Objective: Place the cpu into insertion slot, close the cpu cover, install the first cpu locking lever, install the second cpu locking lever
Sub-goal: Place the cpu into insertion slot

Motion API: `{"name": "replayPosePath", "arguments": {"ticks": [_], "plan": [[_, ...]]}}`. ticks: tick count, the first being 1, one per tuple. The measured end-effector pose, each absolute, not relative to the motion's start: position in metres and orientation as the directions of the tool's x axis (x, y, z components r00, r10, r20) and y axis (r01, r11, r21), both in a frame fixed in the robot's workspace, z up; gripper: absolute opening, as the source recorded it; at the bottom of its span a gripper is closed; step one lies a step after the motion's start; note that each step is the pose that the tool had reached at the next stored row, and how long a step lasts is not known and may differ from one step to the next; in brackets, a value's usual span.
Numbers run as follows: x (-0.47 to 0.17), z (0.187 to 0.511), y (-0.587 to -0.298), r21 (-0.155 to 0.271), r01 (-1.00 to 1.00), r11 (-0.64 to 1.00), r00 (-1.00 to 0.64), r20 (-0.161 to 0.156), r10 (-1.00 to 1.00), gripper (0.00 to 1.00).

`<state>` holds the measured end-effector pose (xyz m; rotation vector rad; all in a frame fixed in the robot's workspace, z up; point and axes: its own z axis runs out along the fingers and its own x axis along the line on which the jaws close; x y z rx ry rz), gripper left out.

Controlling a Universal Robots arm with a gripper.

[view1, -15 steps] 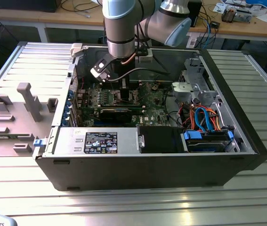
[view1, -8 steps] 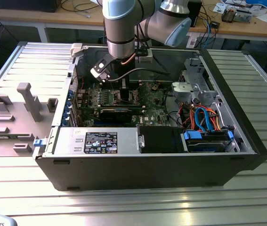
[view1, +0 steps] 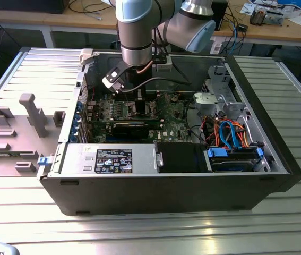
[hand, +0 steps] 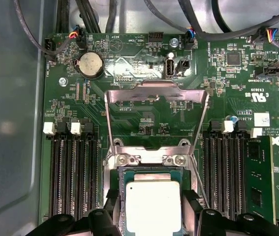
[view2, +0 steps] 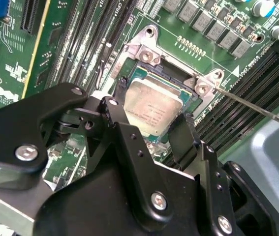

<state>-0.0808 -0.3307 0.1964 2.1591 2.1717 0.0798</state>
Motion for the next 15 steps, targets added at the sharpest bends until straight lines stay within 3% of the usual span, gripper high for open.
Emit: {"name": "replayPosePath", "arguments": {"ticks": [15], "plan": [[-0.0808,0.1959,-0.3273,0.092,0.996,0.006,-0.005,-0.019,1.0,0.62]]}}
